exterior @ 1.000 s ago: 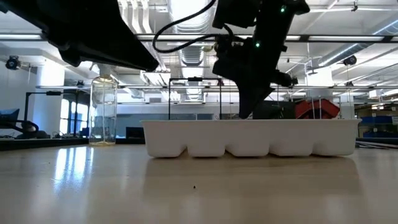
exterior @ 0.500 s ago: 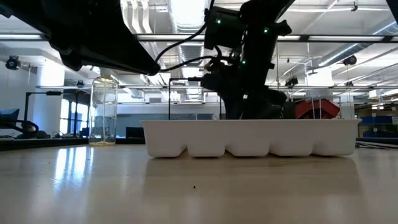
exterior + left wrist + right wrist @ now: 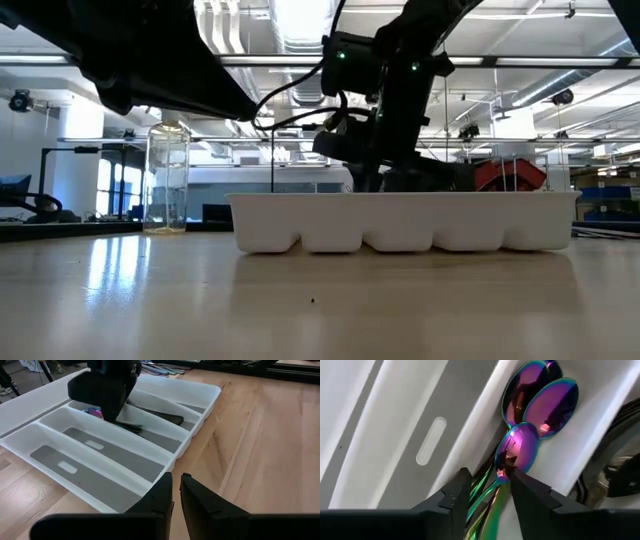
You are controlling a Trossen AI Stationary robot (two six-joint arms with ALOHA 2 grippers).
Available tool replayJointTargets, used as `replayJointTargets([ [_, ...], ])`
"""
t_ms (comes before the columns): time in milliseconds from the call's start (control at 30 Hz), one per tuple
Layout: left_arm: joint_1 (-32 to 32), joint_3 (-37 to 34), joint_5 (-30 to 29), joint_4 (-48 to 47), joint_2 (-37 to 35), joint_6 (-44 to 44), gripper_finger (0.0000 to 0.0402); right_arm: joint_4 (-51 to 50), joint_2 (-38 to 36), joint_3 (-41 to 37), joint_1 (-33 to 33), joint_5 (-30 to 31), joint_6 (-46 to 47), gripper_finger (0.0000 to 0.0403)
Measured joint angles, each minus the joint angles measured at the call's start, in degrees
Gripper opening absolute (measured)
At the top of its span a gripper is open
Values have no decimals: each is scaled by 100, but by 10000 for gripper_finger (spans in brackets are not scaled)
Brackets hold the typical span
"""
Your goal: Sort silverware
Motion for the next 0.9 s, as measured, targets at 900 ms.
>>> replayJointTargets([
  [900, 11, 0, -6, 64, 2, 2, 25, -1305, 183, 549, -41, 603, -1071, 177],
])
